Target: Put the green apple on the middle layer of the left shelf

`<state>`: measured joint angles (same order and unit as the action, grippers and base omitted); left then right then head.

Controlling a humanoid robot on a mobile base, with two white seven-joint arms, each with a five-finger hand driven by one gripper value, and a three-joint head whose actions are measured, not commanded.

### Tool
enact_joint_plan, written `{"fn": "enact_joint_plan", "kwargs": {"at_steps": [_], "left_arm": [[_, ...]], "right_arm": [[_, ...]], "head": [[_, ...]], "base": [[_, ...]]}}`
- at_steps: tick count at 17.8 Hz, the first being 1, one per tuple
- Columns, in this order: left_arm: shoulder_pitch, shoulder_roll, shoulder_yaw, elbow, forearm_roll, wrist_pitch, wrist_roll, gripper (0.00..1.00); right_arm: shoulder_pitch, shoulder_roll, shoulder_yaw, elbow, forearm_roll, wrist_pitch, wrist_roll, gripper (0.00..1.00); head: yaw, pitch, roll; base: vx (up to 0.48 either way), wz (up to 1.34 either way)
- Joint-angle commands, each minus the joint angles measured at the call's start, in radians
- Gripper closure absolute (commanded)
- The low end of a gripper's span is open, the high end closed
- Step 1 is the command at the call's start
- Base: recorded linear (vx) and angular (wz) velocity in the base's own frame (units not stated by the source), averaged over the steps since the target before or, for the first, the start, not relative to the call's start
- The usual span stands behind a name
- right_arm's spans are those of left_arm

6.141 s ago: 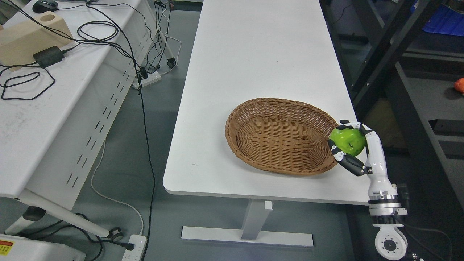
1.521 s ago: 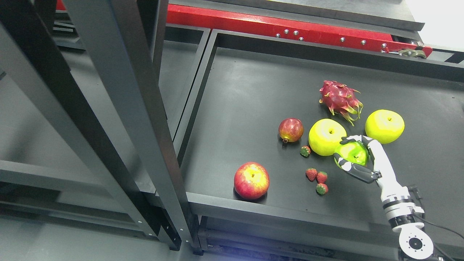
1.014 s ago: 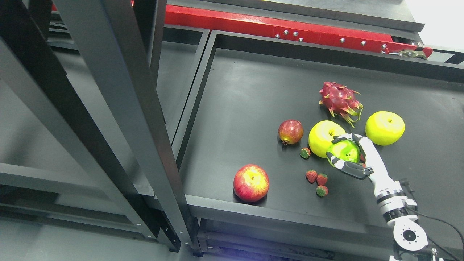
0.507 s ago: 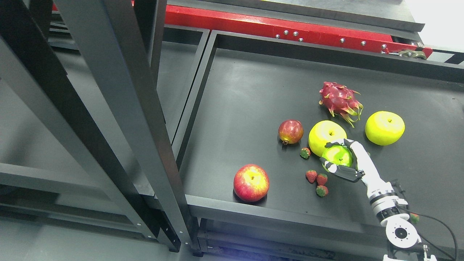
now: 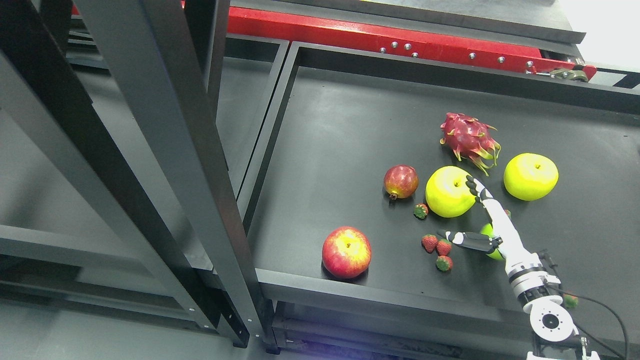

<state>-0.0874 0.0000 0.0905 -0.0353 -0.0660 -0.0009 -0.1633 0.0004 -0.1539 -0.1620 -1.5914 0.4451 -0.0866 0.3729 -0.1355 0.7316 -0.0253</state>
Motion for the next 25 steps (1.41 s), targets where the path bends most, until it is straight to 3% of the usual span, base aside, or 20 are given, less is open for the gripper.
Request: {"fn": "enact_joint_plan", "kwargs": {"at_steps": [1, 5, 7, 10, 12, 14, 19, 22, 25], "left_arm": [[0.000, 0.017, 0.000, 0.000, 0.000, -0.001, 0.001, 0.00], [0.000, 0.017, 0.000, 0.000, 0.000, -0.001, 0.001, 0.00], [0.000, 0.017, 0.000, 0.000, 0.000, -0.001, 0.001, 0.00], [0.000, 0.017, 0.000, 0.000, 0.000, -0.001, 0.001, 0.00], [0.000, 0.017, 0.000, 0.000, 0.000, -0.001, 0.001, 0.00], [0.000, 0.017, 0.000, 0.000, 0.000, -0.001, 0.001, 0.00], [0.000, 0.017, 0.000, 0.000, 0.000, -0.001, 0.001, 0.00], [0.000, 0.017, 0.000, 0.000, 0.000, -0.001, 0.001, 0.00], [0.000, 0.017, 0.000, 0.000, 0.000, -0.001, 0.001, 0.00]], "right_arm": [[-0.022, 0.004, -0.007, 0.013, -0.005, -0.013, -0.035, 0.00], [-0.020, -0.003, -0.010, 0.013, -0.014, -0.113, -0.152, 0.00], [-0.016, 0.014, -0.049, 0.011, -0.026, -0.081, -0.180, 0.00], [0.010, 0.136, -0.129, 0.002, -0.242, -0.012, -0.170, 0.00], [0.044, 0.136, -0.129, 0.002, -0.397, -0.004, -0.170, 0.00], [0.079, 0.136, -0.123, 0.002, -0.460, -0.011, -0.175, 0.00], [0.113, 0.136, -0.079, -0.011, -0.477, -0.021, -0.212, 0.00], [0.147, 0.136, 0.010, -0.057, -0.479, -0.071, -0.307, 0.00], [0.200, 0.136, 0.070, -0.116, -0.482, -0.076, -0.313, 0.00]], "head": [[0.0000, 0.000, 0.000], [0.0000, 0.000, 0.000], [0.0000, 0.000, 0.000], [0.0000, 0.000, 0.000], [0.0000, 0.000, 0.000], [0.0000, 0.000, 0.000], [0.0000, 0.000, 0.000], [0.0000, 0.000, 0.000], [0.0000, 0.000, 0.000]], "base": [[0.000, 0.00], [0.000, 0.00], [0.000, 0.00], [0.000, 0.00], [0.000, 0.00], [0.000, 0.00], [0.000, 0.00], [0.000, 0.00], [0.000, 0.00]]}}
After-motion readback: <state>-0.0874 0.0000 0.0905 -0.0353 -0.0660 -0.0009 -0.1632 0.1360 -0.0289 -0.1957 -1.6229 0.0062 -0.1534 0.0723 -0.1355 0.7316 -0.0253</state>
